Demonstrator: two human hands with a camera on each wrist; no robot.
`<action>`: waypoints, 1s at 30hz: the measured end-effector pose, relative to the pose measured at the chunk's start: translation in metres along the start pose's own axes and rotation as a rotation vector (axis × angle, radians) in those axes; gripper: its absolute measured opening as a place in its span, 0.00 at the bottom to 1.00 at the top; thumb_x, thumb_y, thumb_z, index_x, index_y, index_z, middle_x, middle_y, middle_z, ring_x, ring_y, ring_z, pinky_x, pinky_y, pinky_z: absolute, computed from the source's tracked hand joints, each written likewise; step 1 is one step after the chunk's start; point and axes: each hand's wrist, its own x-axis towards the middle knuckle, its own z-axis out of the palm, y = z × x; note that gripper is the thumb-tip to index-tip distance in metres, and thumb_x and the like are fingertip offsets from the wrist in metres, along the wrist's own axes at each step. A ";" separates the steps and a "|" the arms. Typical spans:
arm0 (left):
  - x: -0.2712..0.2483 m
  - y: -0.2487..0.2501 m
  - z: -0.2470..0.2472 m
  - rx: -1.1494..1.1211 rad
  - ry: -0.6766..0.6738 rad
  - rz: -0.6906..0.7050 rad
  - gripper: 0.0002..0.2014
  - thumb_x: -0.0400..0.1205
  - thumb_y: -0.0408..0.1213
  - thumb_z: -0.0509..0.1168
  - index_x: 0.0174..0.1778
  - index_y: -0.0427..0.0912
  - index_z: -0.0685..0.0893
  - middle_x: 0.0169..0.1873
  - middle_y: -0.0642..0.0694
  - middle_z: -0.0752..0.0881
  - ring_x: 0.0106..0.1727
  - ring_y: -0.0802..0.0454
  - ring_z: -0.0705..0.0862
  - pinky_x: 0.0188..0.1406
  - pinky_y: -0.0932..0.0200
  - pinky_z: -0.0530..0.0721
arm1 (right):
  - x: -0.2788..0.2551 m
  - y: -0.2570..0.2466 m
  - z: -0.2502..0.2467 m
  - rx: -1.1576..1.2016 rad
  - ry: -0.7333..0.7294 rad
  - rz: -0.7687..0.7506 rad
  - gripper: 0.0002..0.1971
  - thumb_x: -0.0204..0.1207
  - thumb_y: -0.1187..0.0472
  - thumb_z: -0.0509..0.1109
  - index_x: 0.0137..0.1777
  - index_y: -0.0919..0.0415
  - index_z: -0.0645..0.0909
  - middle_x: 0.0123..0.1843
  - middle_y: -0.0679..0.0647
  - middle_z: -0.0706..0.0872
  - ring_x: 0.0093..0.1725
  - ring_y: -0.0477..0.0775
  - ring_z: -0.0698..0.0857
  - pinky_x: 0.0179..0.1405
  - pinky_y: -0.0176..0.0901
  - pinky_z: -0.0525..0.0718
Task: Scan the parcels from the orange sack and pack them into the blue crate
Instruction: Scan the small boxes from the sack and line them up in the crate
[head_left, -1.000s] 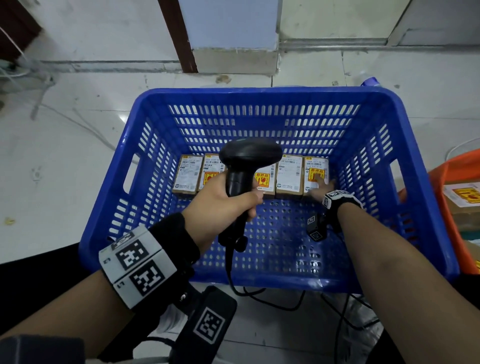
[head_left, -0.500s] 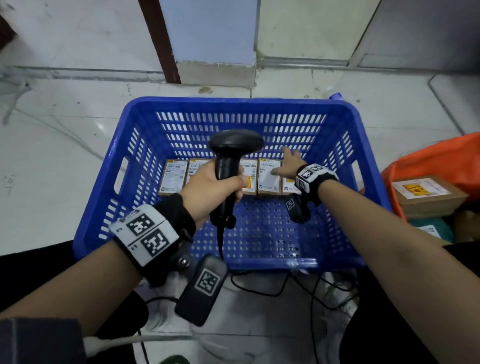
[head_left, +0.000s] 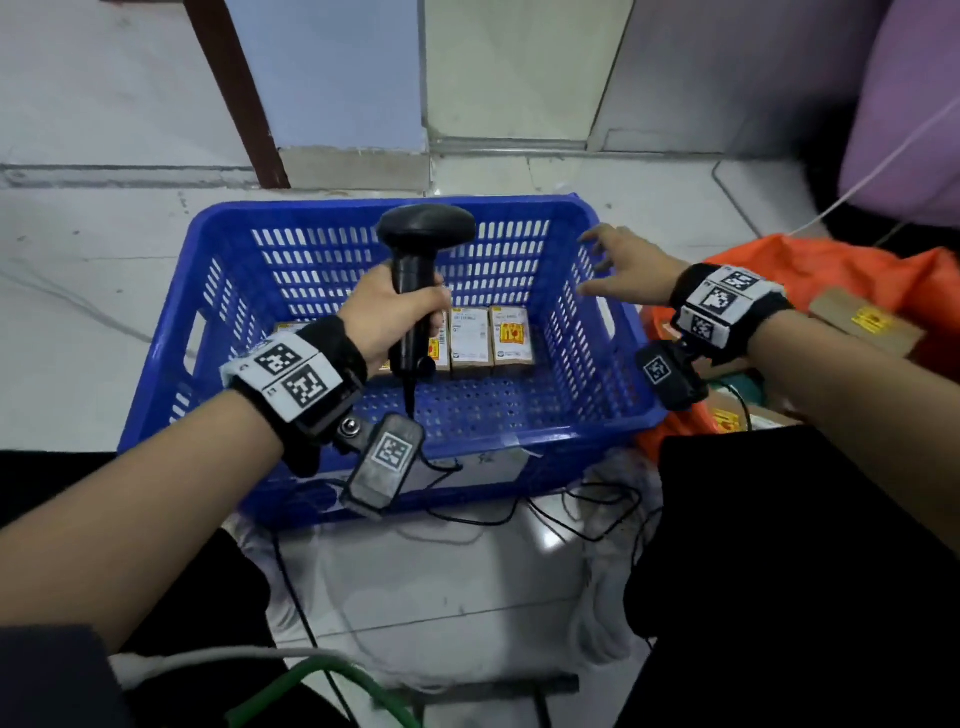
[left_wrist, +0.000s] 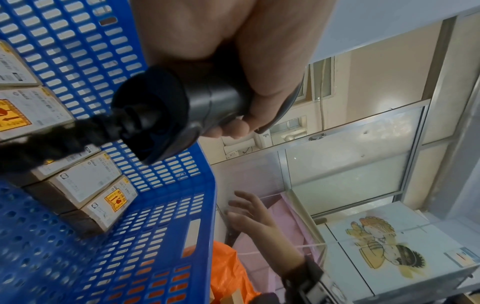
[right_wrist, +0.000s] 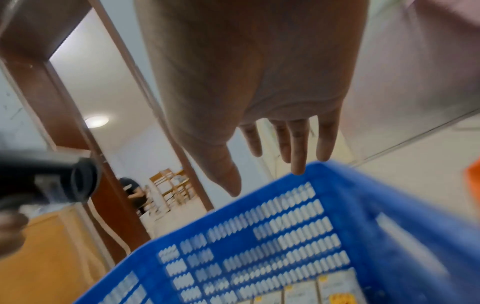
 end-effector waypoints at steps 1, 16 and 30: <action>0.000 -0.001 0.003 0.008 -0.004 0.001 0.07 0.80 0.23 0.65 0.49 0.36 0.76 0.32 0.44 0.78 0.25 0.57 0.79 0.30 0.64 0.83 | -0.011 0.013 -0.010 0.010 0.036 0.029 0.33 0.74 0.54 0.77 0.76 0.61 0.68 0.68 0.64 0.76 0.59 0.62 0.83 0.61 0.56 0.82; 0.020 -0.005 0.091 0.112 -0.225 0.056 0.06 0.80 0.25 0.67 0.45 0.39 0.78 0.30 0.47 0.78 0.26 0.56 0.78 0.30 0.63 0.81 | -0.082 0.194 -0.041 0.238 0.353 0.519 0.23 0.75 0.55 0.74 0.68 0.62 0.75 0.57 0.59 0.85 0.55 0.60 0.84 0.59 0.56 0.83; 0.060 -0.027 0.167 0.159 -0.389 0.031 0.12 0.72 0.36 0.71 0.47 0.36 0.79 0.34 0.40 0.79 0.27 0.52 0.77 0.30 0.61 0.79 | -0.100 0.286 0.076 -0.144 -0.201 0.651 0.30 0.77 0.49 0.70 0.76 0.60 0.70 0.70 0.65 0.76 0.67 0.65 0.78 0.60 0.52 0.79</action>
